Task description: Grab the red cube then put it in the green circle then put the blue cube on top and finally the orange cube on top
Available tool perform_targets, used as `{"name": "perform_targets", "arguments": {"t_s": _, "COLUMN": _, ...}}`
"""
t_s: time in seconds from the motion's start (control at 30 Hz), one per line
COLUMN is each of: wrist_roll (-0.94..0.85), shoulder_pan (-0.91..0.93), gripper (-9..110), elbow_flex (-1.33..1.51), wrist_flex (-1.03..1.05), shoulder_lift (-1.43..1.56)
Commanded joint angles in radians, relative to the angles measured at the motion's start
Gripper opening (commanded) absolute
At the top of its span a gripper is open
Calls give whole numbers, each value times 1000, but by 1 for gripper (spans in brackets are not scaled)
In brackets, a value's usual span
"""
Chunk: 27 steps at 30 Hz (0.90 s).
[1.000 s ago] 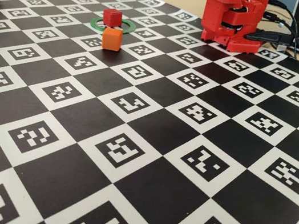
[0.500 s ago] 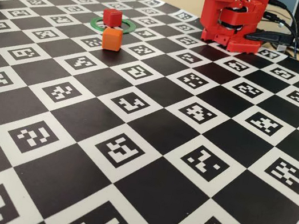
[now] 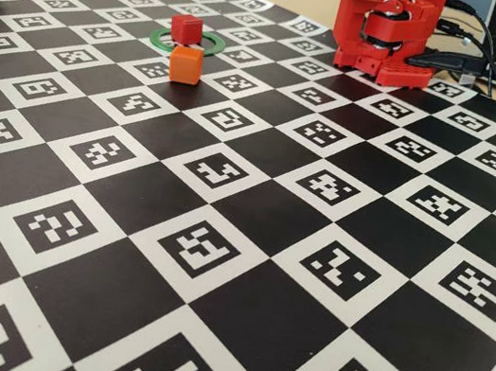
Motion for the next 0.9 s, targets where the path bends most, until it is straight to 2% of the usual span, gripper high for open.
{"name": "perform_targets", "arguments": {"t_s": 0.0, "wrist_roll": -18, "shoulder_pan": 29, "gripper": 6, "elbow_flex": -98, "wrist_flex": -12, "shoulder_lift": 12}}
{"name": "perform_targets", "arguments": {"t_s": 0.87, "wrist_roll": -57, "shoulder_pan": 60, "gripper": 6, "elbow_flex": 38, "wrist_flex": -124, "shoulder_lift": -25}}
